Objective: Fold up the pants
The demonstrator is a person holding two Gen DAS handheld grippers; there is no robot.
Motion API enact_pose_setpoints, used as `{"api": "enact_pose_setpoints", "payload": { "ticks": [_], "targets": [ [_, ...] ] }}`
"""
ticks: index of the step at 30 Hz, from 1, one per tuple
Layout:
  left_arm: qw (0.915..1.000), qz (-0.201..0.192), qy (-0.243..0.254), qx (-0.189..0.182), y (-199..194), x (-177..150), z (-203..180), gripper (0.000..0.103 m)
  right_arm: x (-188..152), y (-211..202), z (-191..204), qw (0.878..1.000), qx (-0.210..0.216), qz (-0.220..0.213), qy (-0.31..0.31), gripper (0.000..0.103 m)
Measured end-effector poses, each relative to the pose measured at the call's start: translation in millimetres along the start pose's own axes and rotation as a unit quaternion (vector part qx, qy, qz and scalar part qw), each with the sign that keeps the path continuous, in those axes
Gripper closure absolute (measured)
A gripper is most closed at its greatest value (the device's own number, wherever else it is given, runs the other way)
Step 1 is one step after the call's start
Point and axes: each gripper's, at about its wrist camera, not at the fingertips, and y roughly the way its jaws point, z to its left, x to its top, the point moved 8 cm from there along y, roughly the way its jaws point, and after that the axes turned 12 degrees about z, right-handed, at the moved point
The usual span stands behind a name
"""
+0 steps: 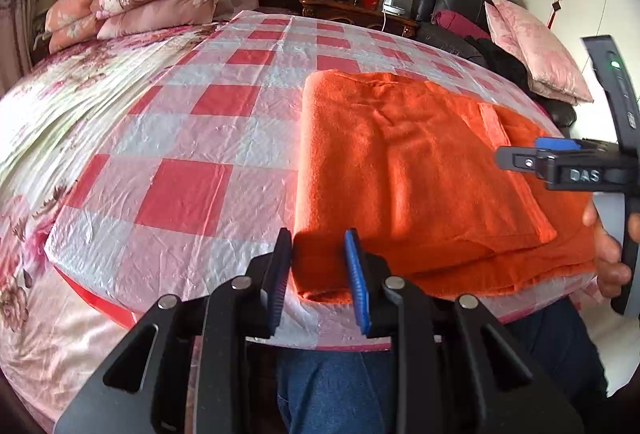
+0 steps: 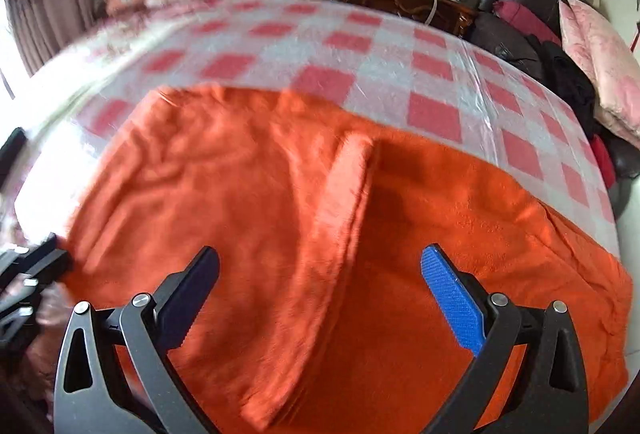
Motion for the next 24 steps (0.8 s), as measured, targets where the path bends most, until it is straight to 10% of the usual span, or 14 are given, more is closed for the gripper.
{"api": "enact_pose_setpoints", "payload": {
  "ticks": [10,19,24],
  "targets": [
    [0.9892,0.047,-0.076,-0.117,-4.7,-1.3,4.7,0.061,-25.1,15.7,17.1,0.999,0.007,0.037,-0.018,0.022],
    [0.8985,0.089,-0.256,-0.345,5.2,-7.6,15.4,0.061,-26.7,18.1,15.7,0.999,0.005,0.036,-0.016,0.018],
    [0.8900,0.074,-0.292,-0.343,10.3,1.6,26.8,0.060,-27.0,18.7,14.8,0.999,0.008,0.036,-0.013,0.016]
  ]
}}
